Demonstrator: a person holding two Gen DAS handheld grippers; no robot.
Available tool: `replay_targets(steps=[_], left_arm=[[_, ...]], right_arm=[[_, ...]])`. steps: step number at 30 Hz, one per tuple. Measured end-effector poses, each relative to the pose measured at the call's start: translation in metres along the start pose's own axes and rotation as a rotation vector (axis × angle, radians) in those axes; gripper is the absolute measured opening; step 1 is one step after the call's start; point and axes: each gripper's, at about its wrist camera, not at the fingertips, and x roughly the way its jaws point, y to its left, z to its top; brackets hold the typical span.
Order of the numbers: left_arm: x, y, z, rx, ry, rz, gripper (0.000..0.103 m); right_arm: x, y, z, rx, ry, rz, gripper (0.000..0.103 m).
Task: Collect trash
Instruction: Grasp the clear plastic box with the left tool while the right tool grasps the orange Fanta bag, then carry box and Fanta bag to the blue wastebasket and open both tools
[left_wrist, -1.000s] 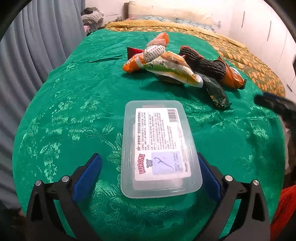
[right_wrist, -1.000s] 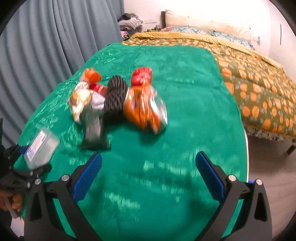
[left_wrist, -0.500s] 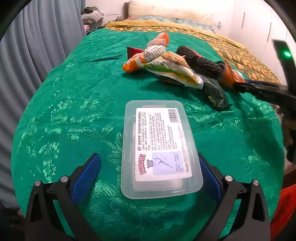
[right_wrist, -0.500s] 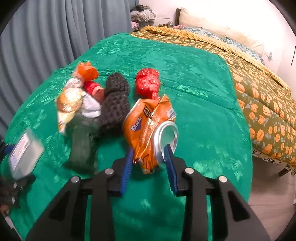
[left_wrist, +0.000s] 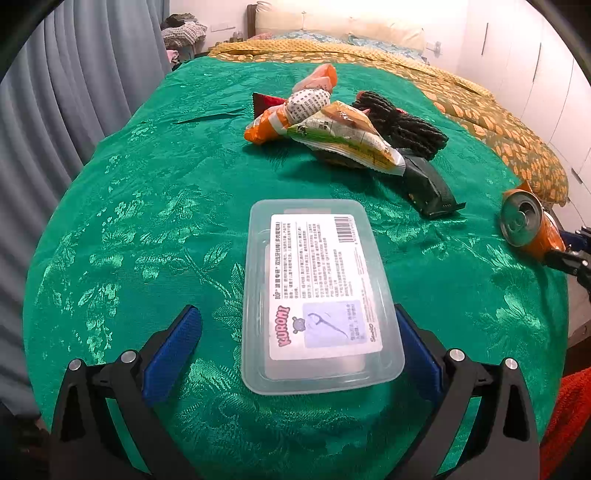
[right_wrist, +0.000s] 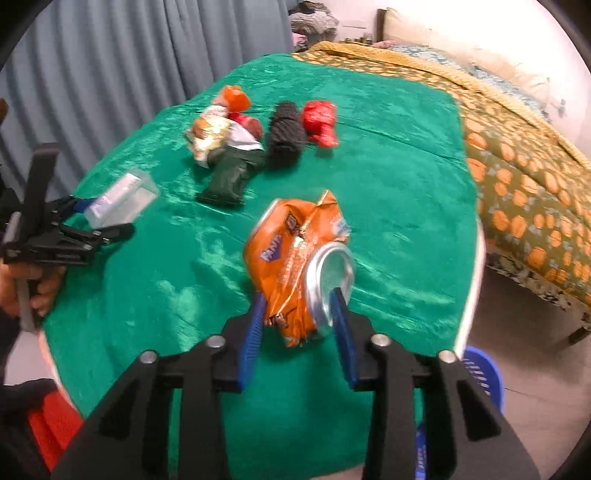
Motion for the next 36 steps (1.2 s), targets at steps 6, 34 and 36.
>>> replay_targets(steps=[6,34,36], left_arm=[[-0.020,0.006,-0.009,-0.034,0.023,-0.054,0.097],[-0.010,-0.010,0.018,-0.005,0.083,-0.010,0.061],[-0.017,-0.013,0.016,-0.014,0.072,-0.036,0.061]], right_arm=[[-0.003,0.000,0.000,0.150,-0.022,-0.028,0.087],[-0.004,0.015,0.010,0.266,-0.033,0.044,0.053],[-0.008,0.014,0.010,0.267,-0.044,0.064,0.053]])
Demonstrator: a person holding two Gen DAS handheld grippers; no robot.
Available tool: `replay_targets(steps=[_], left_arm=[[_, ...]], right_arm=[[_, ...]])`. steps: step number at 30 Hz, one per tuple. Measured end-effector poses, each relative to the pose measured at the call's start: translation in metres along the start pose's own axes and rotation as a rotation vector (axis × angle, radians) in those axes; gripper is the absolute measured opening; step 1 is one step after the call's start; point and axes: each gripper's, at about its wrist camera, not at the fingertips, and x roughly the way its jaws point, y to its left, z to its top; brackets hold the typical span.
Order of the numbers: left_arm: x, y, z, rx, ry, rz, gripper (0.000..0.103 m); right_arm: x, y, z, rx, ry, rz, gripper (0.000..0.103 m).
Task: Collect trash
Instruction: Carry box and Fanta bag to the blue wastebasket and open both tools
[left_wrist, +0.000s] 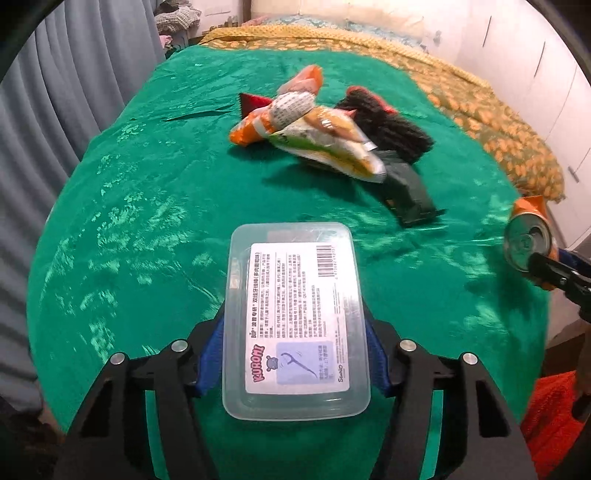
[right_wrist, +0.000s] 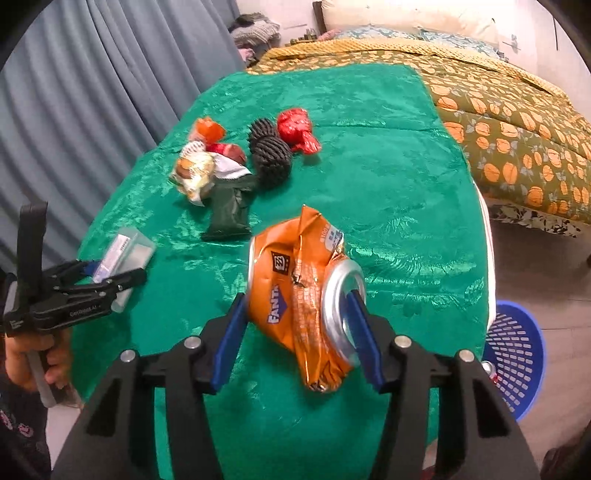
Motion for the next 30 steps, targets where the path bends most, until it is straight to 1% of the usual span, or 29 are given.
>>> replay_targets(steps=[5,9,13,17,23,27,30], left_arm=[[-0.015,-0.019,0.001,-0.010,-0.026,-0.080,0.061],[-0.022,-0.046,0.004,0.025,-0.041,-0.113,0.061],[-0.025,-0.085,0.011,0.078,-0.052,-0.154,0.061],[-0.024,-0.131,0.019,0.134,-0.055,-0.203,0.061],[-0.017,-0.215,0.028,0.245,-0.045,-0.282,0.061],[-0.009,-0.264,0.028,0.301,-0.028,-0.319,0.061],[0.002,-0.304,0.025,0.336,-0.004,-0.345,0.062]], right_arm=[[-0.010,-0.003,0.001,0.003,-0.019,0.043,0.053],[-0.026,-0.010,0.000,0.011,-0.044,0.064,0.053],[-0.047,-0.028,-0.003,0.023,-0.071,0.048,0.053],[-0.069,-0.067,-0.011,0.076,-0.089,0.005,0.054],[-0.094,-0.133,-0.026,0.169,-0.104,-0.075,0.054],[-0.103,-0.181,-0.039,0.240,-0.090,-0.118,0.054],[-0.102,-0.213,-0.048,0.293,-0.070,-0.135,0.054]])
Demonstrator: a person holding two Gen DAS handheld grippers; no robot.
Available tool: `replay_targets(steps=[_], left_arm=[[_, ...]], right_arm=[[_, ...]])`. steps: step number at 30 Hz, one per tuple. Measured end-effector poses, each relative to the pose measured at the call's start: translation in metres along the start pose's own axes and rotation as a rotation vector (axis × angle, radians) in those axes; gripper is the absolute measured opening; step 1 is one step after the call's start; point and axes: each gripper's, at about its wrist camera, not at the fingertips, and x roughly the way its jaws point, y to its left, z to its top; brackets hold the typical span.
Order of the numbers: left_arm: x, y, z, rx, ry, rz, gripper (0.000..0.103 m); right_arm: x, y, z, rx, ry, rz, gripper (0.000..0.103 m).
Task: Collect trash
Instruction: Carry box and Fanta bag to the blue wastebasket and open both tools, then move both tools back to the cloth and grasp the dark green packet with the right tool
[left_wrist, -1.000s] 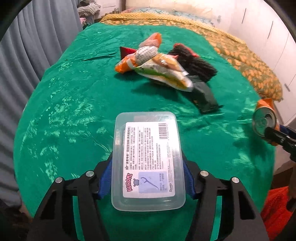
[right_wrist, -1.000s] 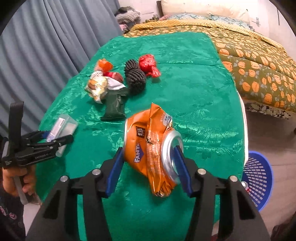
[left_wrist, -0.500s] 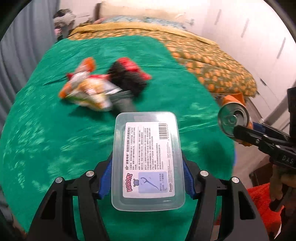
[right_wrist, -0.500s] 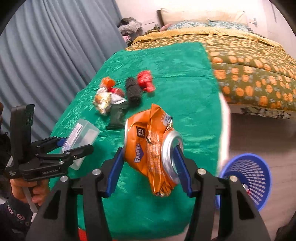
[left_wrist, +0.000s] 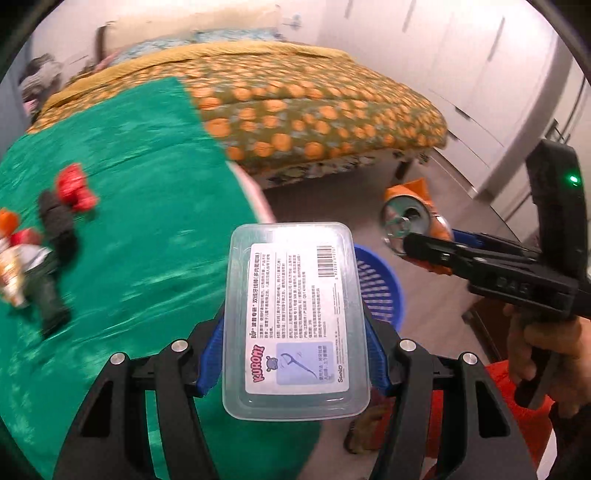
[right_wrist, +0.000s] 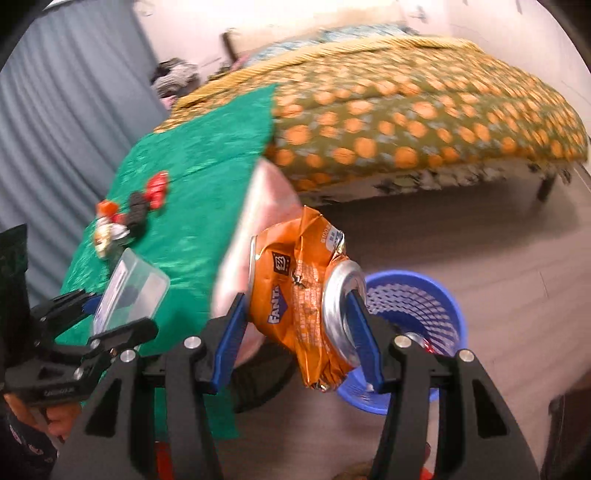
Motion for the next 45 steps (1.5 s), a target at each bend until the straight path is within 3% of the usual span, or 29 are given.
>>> replay_targets(steps=[12,18,27,29,30,31,37,45], left_arm=[[0.108,-0.065,0.013,0.016,0.107,-0.040,0.062],[0.156,-0.075,0.012,0.000,0.149,-0.041,0.062],[0.196,-0.077,0.012,-0.017,0.174,-0.049,0.063],[0.204,-0.080,0.011,-0.010,0.180,-0.056,0.063],[0.208,-0.080,0.011,-0.003,0.183,-0.053,0.069],[0.211,-0.081,0.010,0.007,0.183,-0.043,0.080],[0.192,-0.084,0.010,0.029,0.122,-0.034,0.090],[0.097,-0.089,0.015,0.052,-0.068,-0.088,0.098]], right_arm=[[0.043,-0.097,-0.016,0.143,0.064,-0.058,0.054],[0.056,-0.124,-0.018,0.191,0.084,-0.049,0.054],[0.063,-0.152,-0.017,0.293,0.075,-0.010,0.055],[0.065,-0.154,-0.015,0.310,0.066,-0.010,0.059],[0.066,-0.156,-0.014,0.315,0.062,-0.003,0.066],[0.065,-0.157,-0.013,0.322,0.055,-0.002,0.079],[0.046,-0.162,-0.007,0.340,-0.013,-0.053,0.080],[0.014,-0.125,0.006,0.186,-0.181,-0.205,0.091]])
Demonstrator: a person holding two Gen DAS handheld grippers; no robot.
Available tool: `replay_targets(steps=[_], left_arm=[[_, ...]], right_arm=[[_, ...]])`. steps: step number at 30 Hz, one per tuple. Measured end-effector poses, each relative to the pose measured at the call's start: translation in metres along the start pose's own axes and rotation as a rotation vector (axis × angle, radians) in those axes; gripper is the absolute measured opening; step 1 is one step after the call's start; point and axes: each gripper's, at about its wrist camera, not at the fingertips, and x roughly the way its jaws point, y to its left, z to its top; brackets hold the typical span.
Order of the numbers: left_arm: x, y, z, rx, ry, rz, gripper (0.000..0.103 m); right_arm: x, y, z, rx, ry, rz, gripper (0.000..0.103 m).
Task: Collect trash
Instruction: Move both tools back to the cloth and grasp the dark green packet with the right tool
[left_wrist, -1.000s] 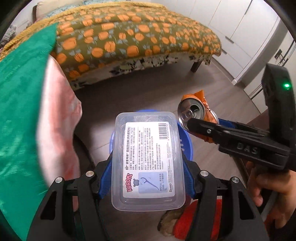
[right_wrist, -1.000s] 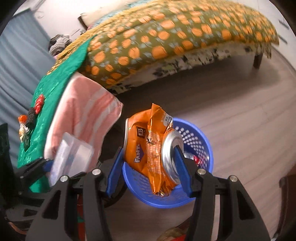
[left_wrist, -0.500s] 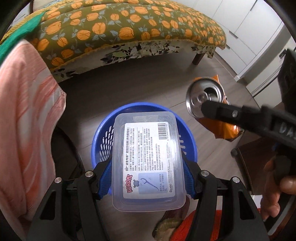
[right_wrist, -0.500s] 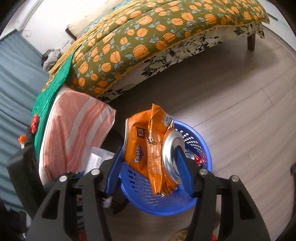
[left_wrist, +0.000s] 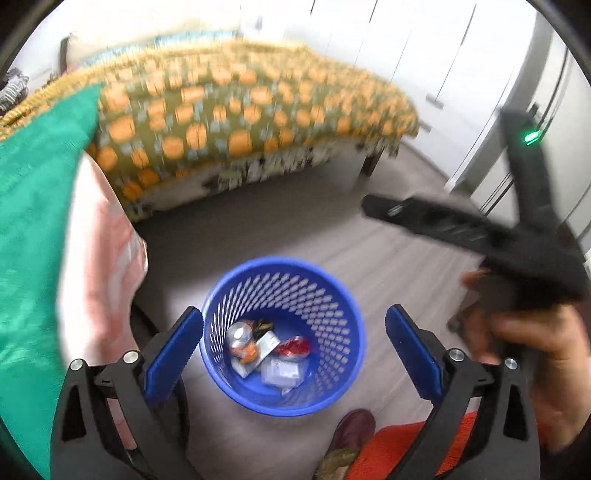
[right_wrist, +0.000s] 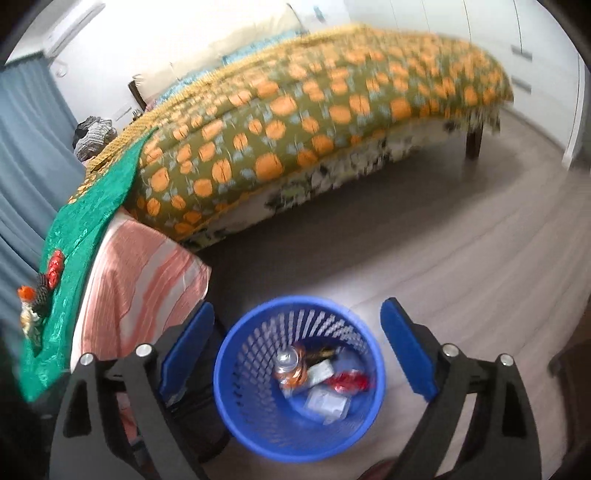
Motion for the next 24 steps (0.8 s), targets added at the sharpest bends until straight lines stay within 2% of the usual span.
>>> replay_targets(steps=[4,6,9,11,14,18,20,24], left_arm=[[-0.053,0.008,-0.005,-0.026,-0.085,0.035,0.098],[-0.079,0.017,-0.012,-0.004,-0.122,0.007,0.098],[-0.105,0.034,-0.026,-0.008,-0.126,0.017,0.098],[-0.118,0.055,-0.038,-0.040,-0.101,0.048,0.098],[-0.141,0.101,-0.065,-0.094,-0.077,0.134,0.098],[-0.173,0.163,-0.098,-0.153,-0.050,0.264,0.098],[-0.186,0.190,-0.107,-0.173,-0.046,0.314,0.098],[-0.215,0.260,-0.119,-0.216,-0.052,0.471,0.098]], right_arm=[[-0.022,0.029,0.000,-0.091,-0.130,-0.025,0.094],[-0.031,0.046,-0.003,-0.139,-0.179,-0.024,0.095],[-0.035,0.070,-0.013,-0.208,-0.202,-0.017,0.095],[-0.032,0.092,-0.022,-0.267,-0.171,-0.012,0.095],[-0.032,0.130,-0.037,-0.346,-0.127,0.023,0.095],[-0.034,0.199,-0.072,-0.449,-0.072,0.150,0.095],[-0.030,0.236,-0.091,-0.499,-0.021,0.223,0.095],[-0.022,0.291,-0.113,-0.560,0.060,0.321,0.095]])
